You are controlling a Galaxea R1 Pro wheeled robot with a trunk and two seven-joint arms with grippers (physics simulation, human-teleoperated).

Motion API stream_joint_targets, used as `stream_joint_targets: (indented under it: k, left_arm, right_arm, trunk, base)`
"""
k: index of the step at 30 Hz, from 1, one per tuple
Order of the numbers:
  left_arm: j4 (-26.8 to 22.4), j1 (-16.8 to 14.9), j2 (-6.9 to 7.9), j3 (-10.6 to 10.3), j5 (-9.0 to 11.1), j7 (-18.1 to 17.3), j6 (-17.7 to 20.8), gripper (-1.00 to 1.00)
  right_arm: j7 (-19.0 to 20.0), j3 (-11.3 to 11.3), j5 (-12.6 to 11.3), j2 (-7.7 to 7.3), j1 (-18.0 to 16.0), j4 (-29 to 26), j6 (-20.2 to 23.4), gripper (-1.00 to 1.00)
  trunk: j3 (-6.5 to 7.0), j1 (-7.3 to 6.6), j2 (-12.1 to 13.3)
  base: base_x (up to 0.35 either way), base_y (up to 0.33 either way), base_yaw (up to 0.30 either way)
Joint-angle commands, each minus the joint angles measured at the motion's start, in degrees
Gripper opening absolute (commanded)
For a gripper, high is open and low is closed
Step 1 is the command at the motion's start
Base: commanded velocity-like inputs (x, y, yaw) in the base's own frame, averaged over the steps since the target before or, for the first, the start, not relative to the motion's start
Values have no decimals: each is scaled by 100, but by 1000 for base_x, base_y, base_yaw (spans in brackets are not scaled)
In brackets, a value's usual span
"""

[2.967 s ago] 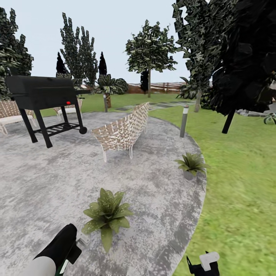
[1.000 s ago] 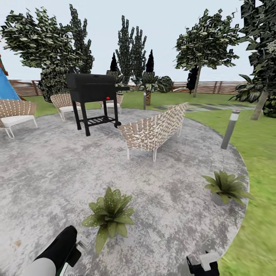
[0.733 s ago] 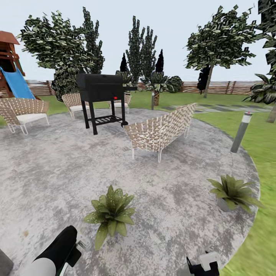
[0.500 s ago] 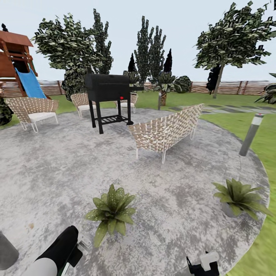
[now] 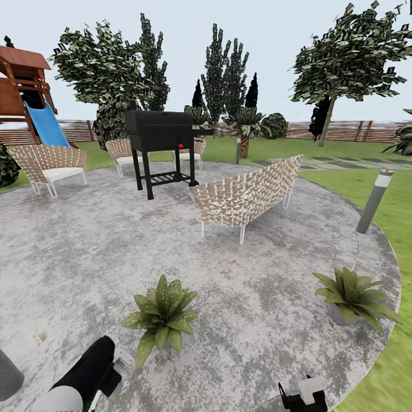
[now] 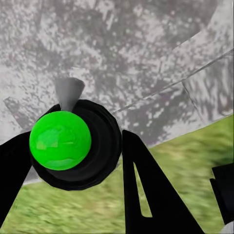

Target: Pick up the pesticide atomizer in the garden and spray insectifuge to fully cover both potted plants in the garden.

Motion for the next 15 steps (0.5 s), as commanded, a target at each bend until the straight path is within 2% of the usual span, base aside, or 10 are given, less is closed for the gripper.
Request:
stream_joint_targets:
  k: [1, 8, 10, 12, 15]
  left_arm:
    - [-107, -10, -5, 22, -61, -56, 17, -100]
    - [-230, -38, -42, -60, -163, -77, 129, -100]
    - [-187, -22, -35, -207, -290, -81, 129, -100]
    - [-148, 14, 4, -351, -439, -82, 127, -100]
    - [-138, 32, 86, -377, -469, -82, 127, -100]
  right_arm:
    - [-36, 17, 35, -1, -4, 5, -12, 100]
    - [-41, 16, 35, -1, -4, 6, -8, 100]
    - [-44, 15, 35, -1, -4, 3, -6, 100]
    - [-42, 16, 35, -1, -4, 8, -11, 100]
    - [-43, 14, 41, -13, -4, 10, -12, 100]
  trunk:
    - [-6, -1, -2]
    - [-6, -1, -2]
    - [-6, -1, -2]
    - [-6, -1, -2]
    - [-6, -1, -2]
  base:
    - [0, 0, 0]
    - [0, 0, 0]
    - [0, 0, 0]
    - [0, 0, 0]
    - [0, 0, 0]
